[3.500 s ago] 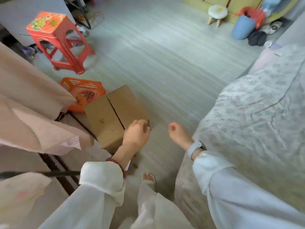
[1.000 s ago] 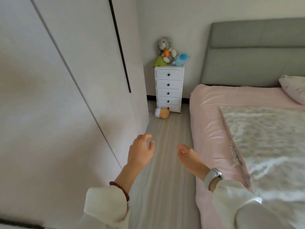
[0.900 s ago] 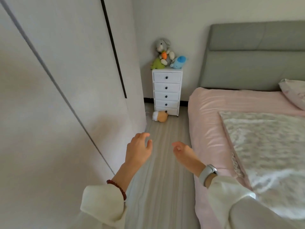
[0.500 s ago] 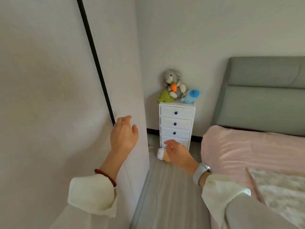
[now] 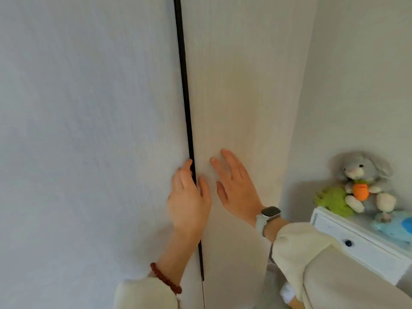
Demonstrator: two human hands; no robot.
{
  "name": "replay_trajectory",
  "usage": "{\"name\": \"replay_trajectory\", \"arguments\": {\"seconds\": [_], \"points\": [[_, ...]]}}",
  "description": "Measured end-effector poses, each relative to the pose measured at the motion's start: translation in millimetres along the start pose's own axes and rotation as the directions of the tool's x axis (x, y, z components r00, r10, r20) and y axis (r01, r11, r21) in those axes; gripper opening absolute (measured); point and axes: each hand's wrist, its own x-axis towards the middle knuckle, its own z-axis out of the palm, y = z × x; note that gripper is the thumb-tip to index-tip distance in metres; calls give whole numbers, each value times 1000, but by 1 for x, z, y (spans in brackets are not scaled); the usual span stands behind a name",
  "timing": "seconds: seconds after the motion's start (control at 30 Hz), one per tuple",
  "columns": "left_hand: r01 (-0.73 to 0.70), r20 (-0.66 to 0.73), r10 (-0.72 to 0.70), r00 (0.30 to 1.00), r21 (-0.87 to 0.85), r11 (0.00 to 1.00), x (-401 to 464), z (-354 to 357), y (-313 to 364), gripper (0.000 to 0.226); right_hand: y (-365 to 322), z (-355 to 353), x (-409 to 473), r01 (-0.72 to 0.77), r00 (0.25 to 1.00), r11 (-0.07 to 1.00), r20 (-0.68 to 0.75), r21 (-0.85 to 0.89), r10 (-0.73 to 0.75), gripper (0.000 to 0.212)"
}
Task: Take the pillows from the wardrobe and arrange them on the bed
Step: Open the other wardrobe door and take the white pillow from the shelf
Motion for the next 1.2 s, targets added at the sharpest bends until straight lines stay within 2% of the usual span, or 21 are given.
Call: {"name": "replay_trajectory", "arguments": {"seconds": [0.17, 0.27, 0.33, 0.47, 0.53, 0.63, 0.7, 0.83, 0.93, 1.07, 1.2], "points": [[180, -147, -163, 976, 113, 977, 2, 14, 22, 32, 28, 11, 2, 153, 987, 988, 40, 5, -153, 77], [260, -170, -234, 957, 154, 953, 3, 15, 32, 24, 40, 3, 2, 246, 965, 969, 91, 12, -246, 84], [300, -161, -273, 948, 176, 938, 2, 12, 41, 21, 45, -7, 3, 270, 952, 961, 131, 55, -275, 81], [316, -152, -288, 945, 212, 925, -19, -1, 65, 17, 40, -28, -8, 211, 935, 941, 225, 266, -273, 60], [295, -169, -263, 950, 204, 934, -43, -10, 77, 15, 35, -39, -28, 183, 944, 901, 185, 395, -273, 48], [256, -216, -220, 951, 157, 954, -87, -36, 93, 31, 23, -51, -68, 222, 934, 756, 87, 616, -345, 34], [235, -248, -194, 949, 148, 961, -116, -60, 106, 42, 8, -60, -97, 229, 914, 646, 67, 729, -400, 35], [196, -332, -120, 936, 204, 959, -165, -104, 125, 44, -35, -70, -148, 323, 818, 458, -1, 828, -575, 45], [225, -424, -100, 900, 256, 940, -196, -131, 132, 27, -67, -75, -174, 372, 719, 349, -30, 860, -694, 57], [280, -606, -30, 795, 323, 904, -232, -172, 135, 31, -111, -82, -187, 508, 566, 185, -164, 841, -808, 60], [449, -791, -16, 611, 330, 831, -255, -212, 132, 35, -168, -87, -196, 598, 433, 134, -178, 790, -884, 63]]}}
